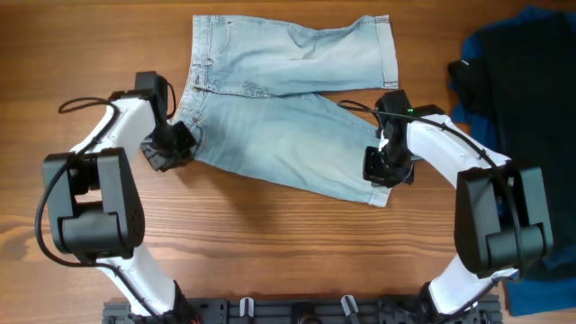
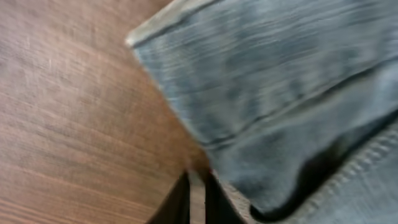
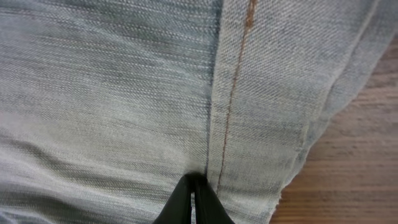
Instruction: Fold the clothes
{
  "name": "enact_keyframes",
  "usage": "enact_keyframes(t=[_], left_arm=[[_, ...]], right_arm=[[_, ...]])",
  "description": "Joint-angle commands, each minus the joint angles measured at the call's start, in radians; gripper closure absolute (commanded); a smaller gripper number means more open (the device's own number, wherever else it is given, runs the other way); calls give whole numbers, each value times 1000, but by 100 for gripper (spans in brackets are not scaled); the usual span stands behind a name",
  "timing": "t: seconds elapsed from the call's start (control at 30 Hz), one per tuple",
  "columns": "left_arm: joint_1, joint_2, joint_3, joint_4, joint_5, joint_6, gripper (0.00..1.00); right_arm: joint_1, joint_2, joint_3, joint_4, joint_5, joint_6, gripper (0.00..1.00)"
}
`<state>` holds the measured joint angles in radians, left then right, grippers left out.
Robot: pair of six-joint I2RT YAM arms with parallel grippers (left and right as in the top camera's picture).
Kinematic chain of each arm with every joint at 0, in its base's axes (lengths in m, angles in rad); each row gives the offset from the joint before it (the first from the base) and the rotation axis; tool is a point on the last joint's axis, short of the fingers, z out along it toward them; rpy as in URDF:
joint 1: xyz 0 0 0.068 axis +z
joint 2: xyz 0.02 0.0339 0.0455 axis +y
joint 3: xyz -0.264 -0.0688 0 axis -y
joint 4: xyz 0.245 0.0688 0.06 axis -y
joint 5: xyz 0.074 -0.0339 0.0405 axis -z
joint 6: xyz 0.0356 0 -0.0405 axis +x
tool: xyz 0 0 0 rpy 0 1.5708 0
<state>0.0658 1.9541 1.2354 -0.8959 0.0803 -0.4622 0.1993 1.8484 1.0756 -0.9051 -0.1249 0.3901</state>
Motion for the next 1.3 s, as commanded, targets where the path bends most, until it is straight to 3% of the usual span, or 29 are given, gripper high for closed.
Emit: enact_keyframes(t=[0.0,0.3,0.37,0.47,0.53,0.73,0.97,1.07,1.13,1.27], left_arm=[[-2,-14,-12,1,9,-18,96],[-3,-257,-12,-36,13,-17,95],[-3,-282,-12,-10,13,18,83],[-3,-270,-14,58,12,144,55],[-2,-247,-14,120,3,204,50],[-2,-102,-14,262,-52,251,58],[-2,-26,-14,266,-81,276,43],[-2,-7,-14,258,-97,276,44],[-2,13,-14,222,-97,267,50],[-2,31,-31,146,-97,188,54]], right_arm=[[-3,14,-7,-49,63,29,96],[-3,14,-17,-127,212,144,96],[-3,13,-16,-109,207,132,96],[-3,13,-16,-100,176,98,96],[-3,13,-16,-101,173,98,96],[-3,13,-16,-82,173,80,94],[-3,13,-16,-56,172,80,94],[-3,13,-16,-57,169,74,94],[-2,12,-16,-55,152,19,94],[-3,-13,-11,-37,143,-6,85]])
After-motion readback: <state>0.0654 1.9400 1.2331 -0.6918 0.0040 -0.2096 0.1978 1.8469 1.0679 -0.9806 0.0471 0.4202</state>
